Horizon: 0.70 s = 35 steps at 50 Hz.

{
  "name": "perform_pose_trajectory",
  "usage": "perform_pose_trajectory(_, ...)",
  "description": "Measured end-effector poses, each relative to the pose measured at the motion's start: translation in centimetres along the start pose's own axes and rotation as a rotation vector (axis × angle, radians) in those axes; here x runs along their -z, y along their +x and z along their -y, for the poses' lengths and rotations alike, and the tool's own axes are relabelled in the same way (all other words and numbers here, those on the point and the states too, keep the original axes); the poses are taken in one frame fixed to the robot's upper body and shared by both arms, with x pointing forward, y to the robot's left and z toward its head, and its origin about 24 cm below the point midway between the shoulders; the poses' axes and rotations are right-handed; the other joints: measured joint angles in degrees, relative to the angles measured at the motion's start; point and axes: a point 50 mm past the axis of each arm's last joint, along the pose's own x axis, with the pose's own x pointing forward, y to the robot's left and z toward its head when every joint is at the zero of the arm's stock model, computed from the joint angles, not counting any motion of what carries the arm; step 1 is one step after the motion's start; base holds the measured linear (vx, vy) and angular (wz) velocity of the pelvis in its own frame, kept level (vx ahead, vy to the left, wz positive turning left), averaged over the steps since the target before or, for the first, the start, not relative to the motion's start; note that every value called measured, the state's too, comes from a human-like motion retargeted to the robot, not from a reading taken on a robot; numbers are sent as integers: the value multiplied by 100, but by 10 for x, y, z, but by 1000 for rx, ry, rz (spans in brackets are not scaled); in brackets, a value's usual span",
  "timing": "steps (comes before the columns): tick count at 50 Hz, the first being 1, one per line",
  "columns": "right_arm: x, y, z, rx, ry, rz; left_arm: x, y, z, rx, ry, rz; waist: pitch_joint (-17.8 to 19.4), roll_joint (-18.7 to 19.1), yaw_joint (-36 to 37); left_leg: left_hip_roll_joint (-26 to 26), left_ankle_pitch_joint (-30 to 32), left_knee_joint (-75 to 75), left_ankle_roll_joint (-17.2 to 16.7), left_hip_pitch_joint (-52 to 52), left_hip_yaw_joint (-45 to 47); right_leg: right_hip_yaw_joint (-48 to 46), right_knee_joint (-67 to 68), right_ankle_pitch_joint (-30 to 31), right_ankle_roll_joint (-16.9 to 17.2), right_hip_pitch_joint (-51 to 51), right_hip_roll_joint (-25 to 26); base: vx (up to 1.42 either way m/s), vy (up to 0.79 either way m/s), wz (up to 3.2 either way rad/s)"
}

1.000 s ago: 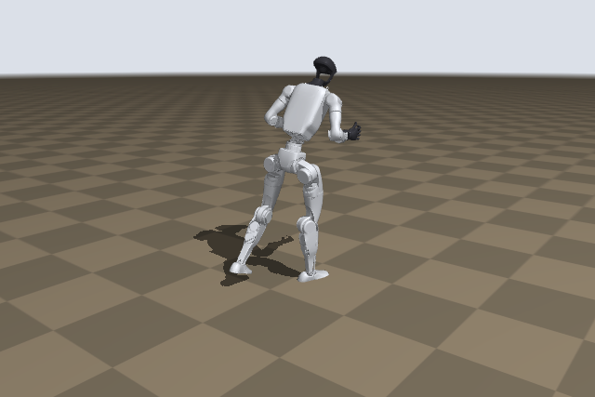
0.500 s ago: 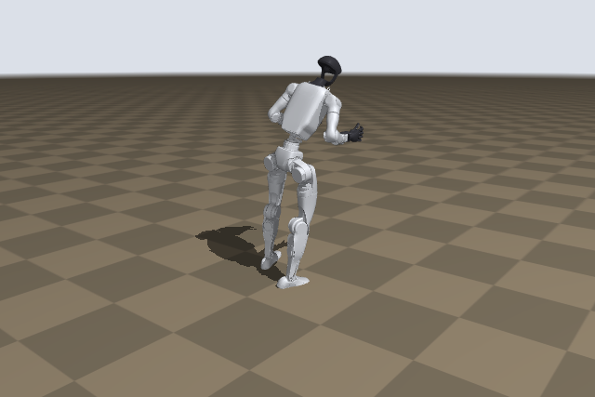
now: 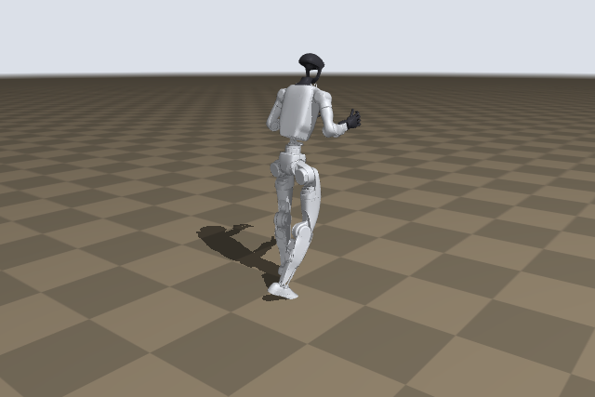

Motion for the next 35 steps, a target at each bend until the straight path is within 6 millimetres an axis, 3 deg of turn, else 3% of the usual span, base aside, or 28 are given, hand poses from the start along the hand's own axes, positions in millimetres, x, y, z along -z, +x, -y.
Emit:
perform_pose_trajectory(5,-2,4,-3,-11,35,11,-5,10,2,28,45,44,-111,-163,-22,34,-195,0,136,242,-170,-297,1735,612,-198,-772,-171,33,19,16)
perform_pose_trajectory(10,-3,7,-4,-3,47,16,-10,18,4,42,71,74,-106,-267,3,59,-401,30,206,452,-293,-1008,2576,382,-481,-1364,-530,28,13,20)
perform_pose_trajectory(17,-9,19,-4,-14,30,60,-16,29,6,49,101,126,119,-420,-129,-20,-702,302,295,563,-635,-1486,778,308,-419,-1518,-374,23,6,43)
perform_pose_trajectory(23,-14,26,-5,-32,6,92,-20,35,7,66,125,164,455,-726,-283,-408,-984,525,341,744,-932,-963,-1710,1169,247,-1394,-247,23,-2,53)
perform_pose_trajectory(25,-15,28,-5,-28,7,95,-21,36,8,84,132,173,576,-792,-251,-408,-1072,594,234,823,-969,-746,-2277,1390,447,-1444,-139,24,-24,25)
perform_pose_trajectory(30,-17,33,-2,-3,15,108,-23,40,14,128,134,194,806,-710,-117,-52,-1183,680,-224,905,-1028,-724,-2787,1285,447,-1892,336,23,-39,19)
perform_pose_trajectory(35,-20,35,4,22,10,119,-23,42,18,133,135,204,856,-485,-232,-79,-1332,675,-356,965,-1250,-1077,-2787,985,447,-2037,195,32,-15,47)
